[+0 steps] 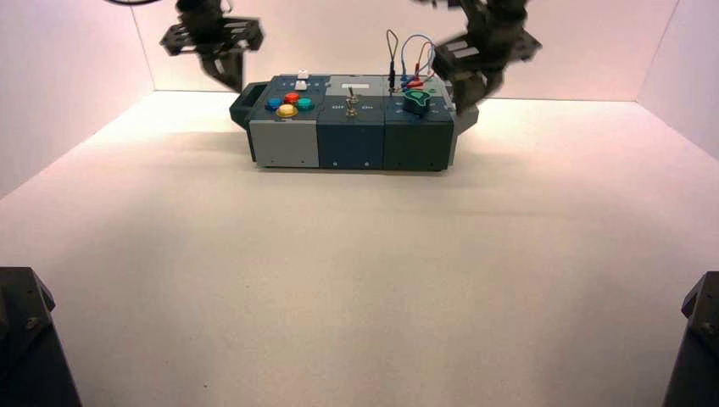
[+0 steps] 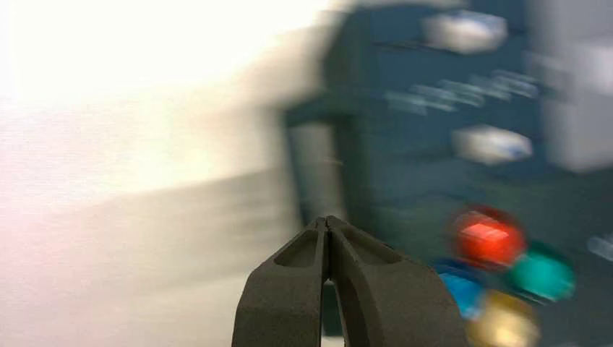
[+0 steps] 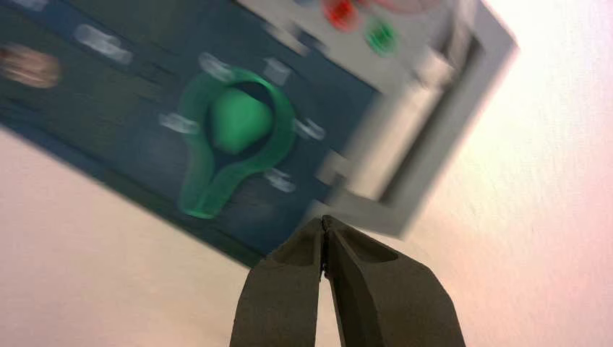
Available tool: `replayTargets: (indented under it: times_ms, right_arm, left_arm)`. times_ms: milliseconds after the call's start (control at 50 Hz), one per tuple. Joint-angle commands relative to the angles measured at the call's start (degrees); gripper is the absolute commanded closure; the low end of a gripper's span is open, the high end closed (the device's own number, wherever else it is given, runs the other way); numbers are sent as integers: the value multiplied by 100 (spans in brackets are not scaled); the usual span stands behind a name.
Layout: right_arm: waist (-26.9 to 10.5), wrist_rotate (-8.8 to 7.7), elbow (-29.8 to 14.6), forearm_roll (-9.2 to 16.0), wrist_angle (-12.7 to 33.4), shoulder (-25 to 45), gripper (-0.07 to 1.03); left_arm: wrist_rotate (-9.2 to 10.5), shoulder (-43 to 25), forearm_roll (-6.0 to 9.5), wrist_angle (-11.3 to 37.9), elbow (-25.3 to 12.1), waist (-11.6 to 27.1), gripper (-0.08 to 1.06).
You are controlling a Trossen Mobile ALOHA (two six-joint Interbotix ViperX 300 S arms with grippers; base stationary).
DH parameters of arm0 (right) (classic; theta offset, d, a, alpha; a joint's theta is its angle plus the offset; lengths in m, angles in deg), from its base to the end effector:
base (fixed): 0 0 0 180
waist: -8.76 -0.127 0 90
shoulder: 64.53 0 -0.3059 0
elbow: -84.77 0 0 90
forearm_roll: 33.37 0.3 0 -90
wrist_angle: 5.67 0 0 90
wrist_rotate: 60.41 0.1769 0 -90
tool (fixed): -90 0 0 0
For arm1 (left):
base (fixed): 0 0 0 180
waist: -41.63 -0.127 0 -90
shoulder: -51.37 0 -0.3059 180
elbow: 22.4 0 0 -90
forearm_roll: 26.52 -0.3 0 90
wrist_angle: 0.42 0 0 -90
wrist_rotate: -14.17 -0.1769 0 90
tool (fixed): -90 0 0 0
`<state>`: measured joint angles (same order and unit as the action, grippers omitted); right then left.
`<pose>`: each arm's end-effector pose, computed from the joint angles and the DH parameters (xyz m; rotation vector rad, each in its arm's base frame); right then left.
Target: Move the box away.
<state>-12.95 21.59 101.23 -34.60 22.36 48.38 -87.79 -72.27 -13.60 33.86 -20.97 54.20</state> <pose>0.3899 0.1533 0.0552 -0.3673 1.1352 0.4176 0.4625 -0.1260 0.0458 0.0746 1.1994 -0.3160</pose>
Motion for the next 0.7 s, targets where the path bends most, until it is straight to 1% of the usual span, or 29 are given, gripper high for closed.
replayTargets:
  times_ms: [20,220,360,440,520,700]
  right_arm:
    - [-79,-9,-53,26,123,-431,99]
    - [-88,-9,-9,26,431,-809,99]
    - [-88,-9,114,44,536,-1134,99]
    - [-88,0,220,79,554,-1327,99]
    - [-88,44,352,114,554,-1529,99]
    - [-35,79,571,114,554,-1811,99]
  left_arm:
    - [-26,527,0,-18,132,325,100]
    - [-18,1028,9,-18,519,325,100]
    - [0,1415,18,-18,800,325,100]
    - [-9,1652,9,-18,967,299,100]
    - [-9,1898,9,-26,1125,281,100]
    - [0,2355,9,-35,1424,229,100]
